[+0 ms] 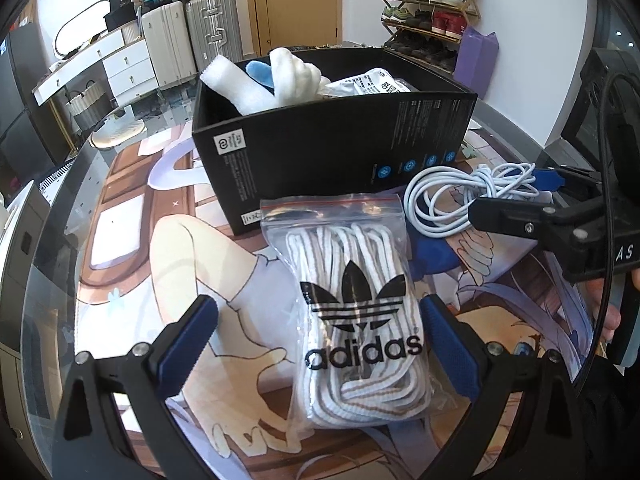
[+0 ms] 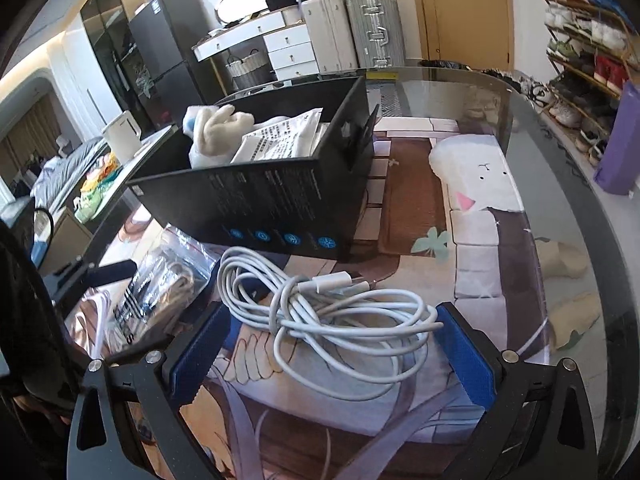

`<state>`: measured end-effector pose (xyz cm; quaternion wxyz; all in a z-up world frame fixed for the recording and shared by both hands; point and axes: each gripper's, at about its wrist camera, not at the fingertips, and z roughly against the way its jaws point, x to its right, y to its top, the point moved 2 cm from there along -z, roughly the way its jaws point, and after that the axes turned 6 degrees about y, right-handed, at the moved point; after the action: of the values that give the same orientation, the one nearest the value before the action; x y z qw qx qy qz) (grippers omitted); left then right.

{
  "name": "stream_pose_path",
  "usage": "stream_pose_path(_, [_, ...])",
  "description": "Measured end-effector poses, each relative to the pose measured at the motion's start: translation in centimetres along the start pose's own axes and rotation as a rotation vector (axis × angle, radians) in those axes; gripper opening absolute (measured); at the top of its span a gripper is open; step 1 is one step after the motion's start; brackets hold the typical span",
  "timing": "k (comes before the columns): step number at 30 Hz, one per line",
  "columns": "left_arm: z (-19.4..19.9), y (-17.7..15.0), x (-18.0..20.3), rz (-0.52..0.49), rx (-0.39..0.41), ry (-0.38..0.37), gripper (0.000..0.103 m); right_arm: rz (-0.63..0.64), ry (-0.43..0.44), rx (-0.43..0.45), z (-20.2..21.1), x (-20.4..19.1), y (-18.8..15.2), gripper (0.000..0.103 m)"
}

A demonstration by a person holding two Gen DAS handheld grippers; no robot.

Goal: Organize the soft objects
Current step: 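Grasp the adidas lace bag with the left tool while the right tool grasps the white cable coil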

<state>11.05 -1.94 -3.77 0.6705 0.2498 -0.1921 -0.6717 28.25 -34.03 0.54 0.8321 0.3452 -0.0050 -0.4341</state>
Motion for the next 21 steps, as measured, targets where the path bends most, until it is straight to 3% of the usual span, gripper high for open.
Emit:
stream_pose_path(12, [0.0,0.0,0.8,-0.032,0.010,-0.017,0.097,-0.016,-0.029,0.006,-0.3,-0.1,0.2,0.102])
stream_pose_path(14, [0.1,-0.1,0.9,-0.033,0.013,-0.024,0.095,-0.011,-0.034,0.011,-0.3,-0.2,0.2,0.097])
stream_pose_path(18, [0.5,-0.1,1.0,-0.031,0.028,-0.038,0.080,-0.028,-0.017,0.043,0.3,0.3,0.0,0.075])
stream_pose_path(21, [0.9,-0.2,0.9,-0.027,0.047,-0.048,0.061,-0.042,0.017,0.060,0.9,0.8,-0.3,0.072])
